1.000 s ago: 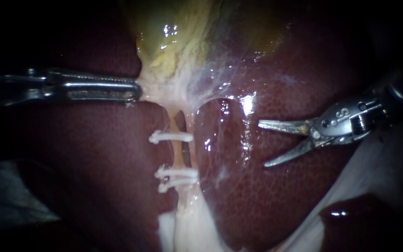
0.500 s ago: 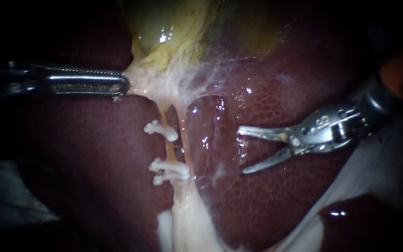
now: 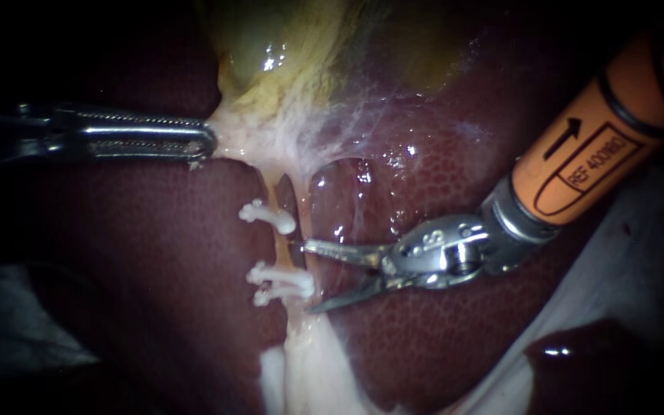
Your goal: Go to the cutting position left tube
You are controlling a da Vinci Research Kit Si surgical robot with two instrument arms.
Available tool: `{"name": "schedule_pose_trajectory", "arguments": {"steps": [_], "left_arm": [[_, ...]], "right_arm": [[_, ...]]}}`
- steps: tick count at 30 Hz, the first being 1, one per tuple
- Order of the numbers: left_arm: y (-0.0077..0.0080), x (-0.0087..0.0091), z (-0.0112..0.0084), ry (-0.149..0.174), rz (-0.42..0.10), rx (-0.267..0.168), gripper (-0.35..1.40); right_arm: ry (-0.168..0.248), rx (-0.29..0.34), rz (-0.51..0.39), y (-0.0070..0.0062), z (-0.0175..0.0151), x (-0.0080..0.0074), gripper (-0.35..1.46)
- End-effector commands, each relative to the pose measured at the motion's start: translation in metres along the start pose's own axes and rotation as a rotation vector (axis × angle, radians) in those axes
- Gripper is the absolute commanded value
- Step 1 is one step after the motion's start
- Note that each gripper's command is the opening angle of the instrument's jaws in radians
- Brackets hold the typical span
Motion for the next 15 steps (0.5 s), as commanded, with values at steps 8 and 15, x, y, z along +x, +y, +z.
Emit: {"name": "schedule_pose_trajectory", "arguments": {"steps": [8, 15], "left_arm": [[0.0000, -0.0001, 0.0001, 0.000, 0.000, 0.001, -0.35], [0.0000, -0.0001, 0.0002, 0.000, 0.000, 0.001, -0.35]], "right_arm": [[0.000, 0.008, 0.025, 0.0014, 0.0011, -0.0013, 1.45], [0.001, 0.040, 0.050, 0.0028, 0.0024, -0.0025, 1.45]]}}
